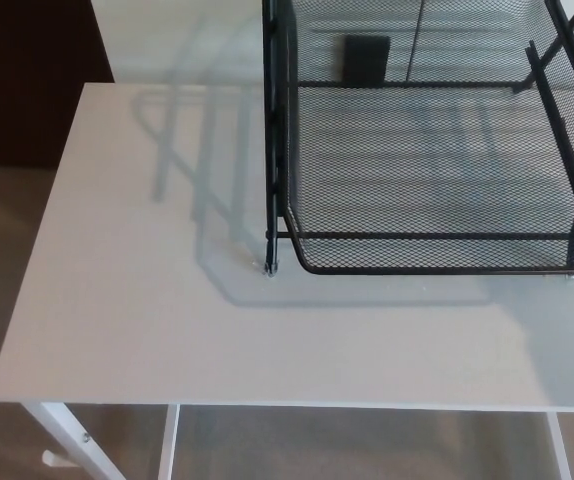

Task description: The robot walks towards a desk on which a file tray is kept in the middle and a toilet paper roll is kept on its right. The robot uses its right hand to hook on finger in the gap of the roll and grabs it, lifts it and places it on the tray.

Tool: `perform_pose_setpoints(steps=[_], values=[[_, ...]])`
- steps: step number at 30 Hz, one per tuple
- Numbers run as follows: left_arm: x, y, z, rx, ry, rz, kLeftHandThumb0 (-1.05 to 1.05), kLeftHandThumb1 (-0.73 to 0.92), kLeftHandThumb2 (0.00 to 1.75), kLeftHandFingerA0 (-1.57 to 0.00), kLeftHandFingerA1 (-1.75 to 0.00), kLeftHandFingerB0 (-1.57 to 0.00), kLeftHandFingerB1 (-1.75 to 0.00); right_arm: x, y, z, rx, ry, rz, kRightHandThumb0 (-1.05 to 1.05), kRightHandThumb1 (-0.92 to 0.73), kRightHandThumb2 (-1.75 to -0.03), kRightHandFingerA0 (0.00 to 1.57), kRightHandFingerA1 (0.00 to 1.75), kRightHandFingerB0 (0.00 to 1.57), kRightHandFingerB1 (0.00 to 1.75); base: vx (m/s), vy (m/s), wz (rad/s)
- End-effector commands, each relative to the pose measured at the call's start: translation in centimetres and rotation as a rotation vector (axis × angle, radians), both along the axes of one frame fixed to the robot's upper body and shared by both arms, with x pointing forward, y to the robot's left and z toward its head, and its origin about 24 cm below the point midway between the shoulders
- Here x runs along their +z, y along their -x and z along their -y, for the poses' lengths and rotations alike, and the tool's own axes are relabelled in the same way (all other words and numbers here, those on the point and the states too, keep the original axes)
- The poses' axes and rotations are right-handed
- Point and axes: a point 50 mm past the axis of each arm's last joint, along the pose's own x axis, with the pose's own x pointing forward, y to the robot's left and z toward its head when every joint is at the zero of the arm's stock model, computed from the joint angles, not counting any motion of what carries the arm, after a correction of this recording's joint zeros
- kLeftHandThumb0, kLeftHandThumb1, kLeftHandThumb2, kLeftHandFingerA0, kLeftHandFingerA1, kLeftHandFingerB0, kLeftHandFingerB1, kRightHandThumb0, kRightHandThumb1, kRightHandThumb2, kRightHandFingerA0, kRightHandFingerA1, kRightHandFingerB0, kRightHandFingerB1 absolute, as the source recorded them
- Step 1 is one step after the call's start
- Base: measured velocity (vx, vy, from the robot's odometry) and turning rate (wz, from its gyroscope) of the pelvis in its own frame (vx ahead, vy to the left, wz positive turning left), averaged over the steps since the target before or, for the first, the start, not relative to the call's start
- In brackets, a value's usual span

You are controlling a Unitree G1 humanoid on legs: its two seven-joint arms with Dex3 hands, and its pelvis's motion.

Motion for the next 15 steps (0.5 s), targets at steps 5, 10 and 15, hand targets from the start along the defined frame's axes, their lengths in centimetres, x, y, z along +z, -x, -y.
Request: perform_pose_setpoints(steps=[5,10,15], values=[[0.6,0.0,-0.7,-0.003,-0.026,0.018,-0.80,0.89,0.66,-0.20,-0.69,-0.18,-0.55,5.8,-1.7,-2.1,0.100,-0.026,0.091,-0.26,-0.62,-0.62,0.93,1.62,0.92,0.63,0.00,0.000,0.00],[0.8,-0.2,-0.5,-0.079,-0.046,-0.002,-0.85,0.91,0.66,-0.24,-0.69,-0.19,-0.55,7.3,-4.2,-6.7,0.286,-0.069,-0.067,-0.24,-0.68,-0.74,0.89,1.53,0.92,0.72,0.00,0.000,0.00],[0.7,-0.1,-0.6,-0.050,-0.033,0.001,-0.85,0.91,0.66,-0.24,-0.71,-0.21,-0.57,6.9,-6.1,-10.2,0.402,-0.082,-0.170,-0.19,-0.62,-0.80,0.91,1.52,0.97,0.77,0.00,0.000,0.00]])
